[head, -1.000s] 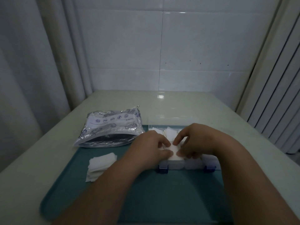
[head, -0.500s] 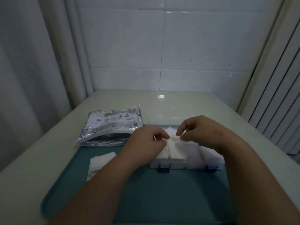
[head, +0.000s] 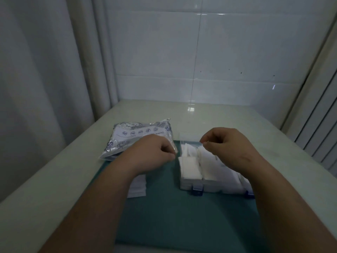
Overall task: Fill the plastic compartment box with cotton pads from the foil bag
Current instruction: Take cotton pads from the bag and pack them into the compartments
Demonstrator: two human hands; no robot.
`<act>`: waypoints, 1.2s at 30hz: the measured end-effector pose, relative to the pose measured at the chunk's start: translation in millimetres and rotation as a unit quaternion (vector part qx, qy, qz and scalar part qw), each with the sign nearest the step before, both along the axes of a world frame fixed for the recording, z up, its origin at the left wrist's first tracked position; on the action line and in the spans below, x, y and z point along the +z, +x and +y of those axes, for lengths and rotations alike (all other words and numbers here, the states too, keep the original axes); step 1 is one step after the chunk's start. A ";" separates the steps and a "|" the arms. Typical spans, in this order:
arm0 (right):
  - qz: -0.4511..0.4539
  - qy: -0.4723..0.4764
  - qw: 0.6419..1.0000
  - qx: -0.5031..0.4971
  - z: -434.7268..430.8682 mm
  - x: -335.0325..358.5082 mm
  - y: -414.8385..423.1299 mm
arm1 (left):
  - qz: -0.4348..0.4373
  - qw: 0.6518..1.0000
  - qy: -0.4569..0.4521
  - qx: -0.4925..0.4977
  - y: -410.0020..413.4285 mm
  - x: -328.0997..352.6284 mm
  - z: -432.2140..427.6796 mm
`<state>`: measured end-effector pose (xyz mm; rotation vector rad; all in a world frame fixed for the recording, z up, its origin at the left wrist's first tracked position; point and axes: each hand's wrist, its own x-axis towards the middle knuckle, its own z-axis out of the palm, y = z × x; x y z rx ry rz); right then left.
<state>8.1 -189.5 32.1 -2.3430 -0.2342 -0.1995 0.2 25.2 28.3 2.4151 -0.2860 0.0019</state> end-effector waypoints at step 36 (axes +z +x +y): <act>-0.006 -0.038 0.999 0.014 10.0 -8.5 1.7 | 0.071 0.934 0.349 -0.030 -12.0 -20.5 54.8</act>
